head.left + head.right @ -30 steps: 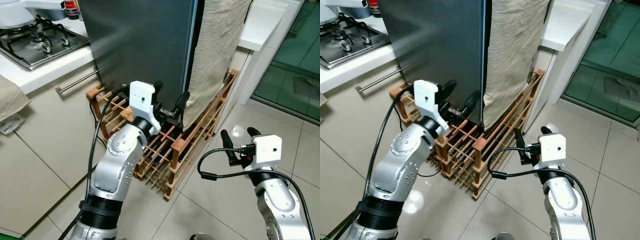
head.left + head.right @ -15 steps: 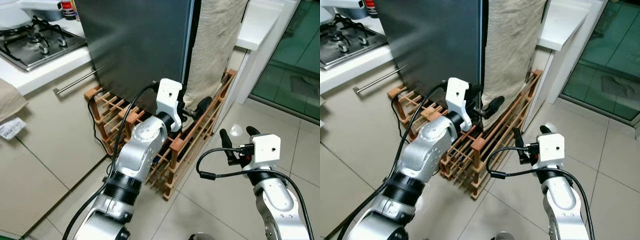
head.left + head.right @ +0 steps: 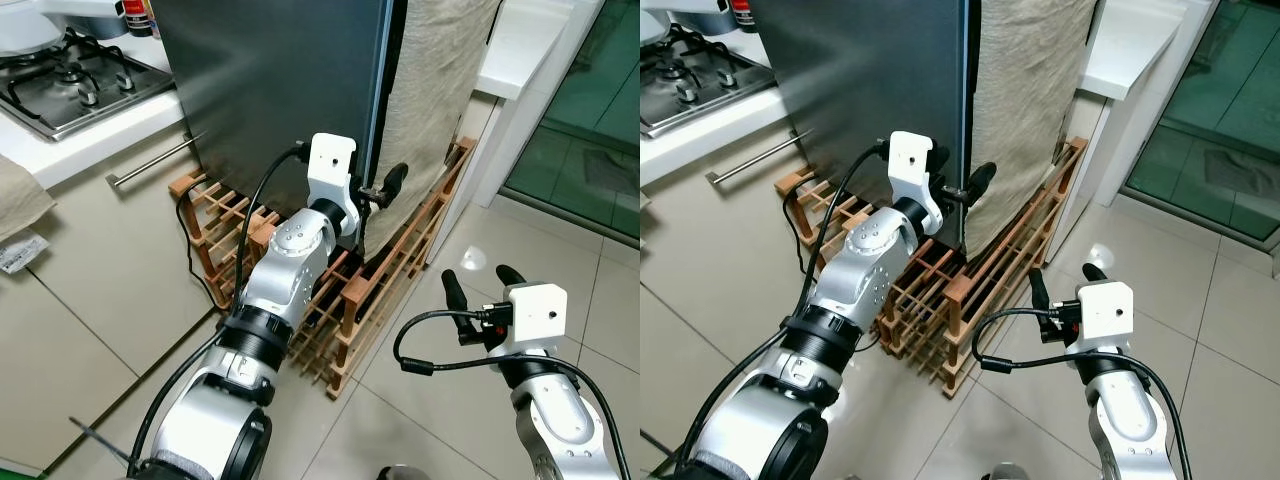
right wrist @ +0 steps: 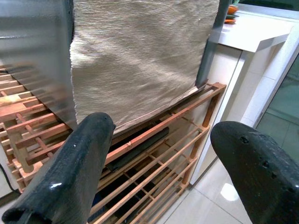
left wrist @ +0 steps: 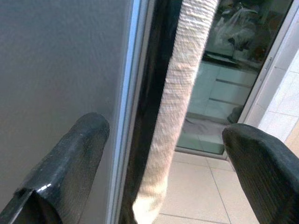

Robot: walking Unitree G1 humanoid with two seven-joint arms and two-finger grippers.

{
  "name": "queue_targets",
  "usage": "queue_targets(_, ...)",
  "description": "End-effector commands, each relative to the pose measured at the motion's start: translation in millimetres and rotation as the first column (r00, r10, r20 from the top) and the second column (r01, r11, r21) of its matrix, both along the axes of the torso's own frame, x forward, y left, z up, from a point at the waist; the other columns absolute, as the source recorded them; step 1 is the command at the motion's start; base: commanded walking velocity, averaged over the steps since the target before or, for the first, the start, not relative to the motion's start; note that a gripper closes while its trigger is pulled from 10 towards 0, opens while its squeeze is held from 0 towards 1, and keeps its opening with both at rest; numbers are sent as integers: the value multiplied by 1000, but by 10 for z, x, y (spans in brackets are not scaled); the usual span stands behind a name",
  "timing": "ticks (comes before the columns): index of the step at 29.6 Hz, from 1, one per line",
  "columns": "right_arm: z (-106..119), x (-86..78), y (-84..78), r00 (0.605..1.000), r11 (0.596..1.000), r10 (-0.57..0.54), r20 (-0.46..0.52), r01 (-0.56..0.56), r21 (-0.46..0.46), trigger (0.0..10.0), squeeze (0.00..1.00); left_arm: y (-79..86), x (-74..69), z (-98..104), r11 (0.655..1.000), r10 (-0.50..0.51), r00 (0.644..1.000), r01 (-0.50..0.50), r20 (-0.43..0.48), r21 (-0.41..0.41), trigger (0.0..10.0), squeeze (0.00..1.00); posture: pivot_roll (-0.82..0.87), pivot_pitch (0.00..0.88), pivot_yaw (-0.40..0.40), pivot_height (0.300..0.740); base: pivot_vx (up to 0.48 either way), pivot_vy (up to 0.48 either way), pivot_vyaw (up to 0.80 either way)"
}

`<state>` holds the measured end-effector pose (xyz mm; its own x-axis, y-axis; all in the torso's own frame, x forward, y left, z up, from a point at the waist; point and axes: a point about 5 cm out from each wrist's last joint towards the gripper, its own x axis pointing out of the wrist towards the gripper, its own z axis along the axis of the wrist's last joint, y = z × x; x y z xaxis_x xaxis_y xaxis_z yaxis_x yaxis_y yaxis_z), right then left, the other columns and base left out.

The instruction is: Restocking fridge

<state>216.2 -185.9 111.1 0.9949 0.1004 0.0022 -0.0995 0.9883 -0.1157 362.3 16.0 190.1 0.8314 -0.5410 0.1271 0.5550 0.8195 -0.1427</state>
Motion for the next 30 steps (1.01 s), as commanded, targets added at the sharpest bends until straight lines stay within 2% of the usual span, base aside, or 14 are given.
queue_targets(1, 27, -27, -17, 1000, 1000, -5, 2, 5, -11, 10000, 259, -288, -39, 179, 996, -57, 998, 59, 33, -65, 10000, 0, -271, 76, 33, 740, 0, 0, 0)
queue_targets(10, 27, -42, -34, 1000, 1000, -11, -2, 11, -15, 10000, 263, -449, -58, 357, 984, -109, 993, 115, 50, -135, 10000, 0, -284, 77, 37, 740, 0, 0, 0)
queue_targets(18, 9, -61, -37, 1000, 1000, -16, -9, 16, -16, 10000, 255, -492, -100, 431, 973, -144, 988, 152, 58, -173, 10000, 0, -285, 81, 43, 740, 0, 0, 0)
queue_targets(21, -3, -55, -43, 1000, 1000, -19, -11, 18, -17, 10000, 255, -537, -202, 539, 958, -184, 980, 197, 81, -208, 10000, 0, -277, 81, 40, 740, 0, 0, 0)
queue_targets(25, -16, -44, -29, 1000, 1000, -13, -15, 13, -16, 10000, 259, -604, -244, 556, 953, -208, 974, 223, 89, -204, 10000, 0, -274, 80, 38, 740, 0, 0, 0)
queue_targets(30, -16, -44, -29, 1000, 1000, -13, -15, 13, -16, 10000, 259, -604, -244, 556, 953, -208, 974, 223, 89, -204, 10000, 0, -274, 80, 38, 740, 0, 0, 0)
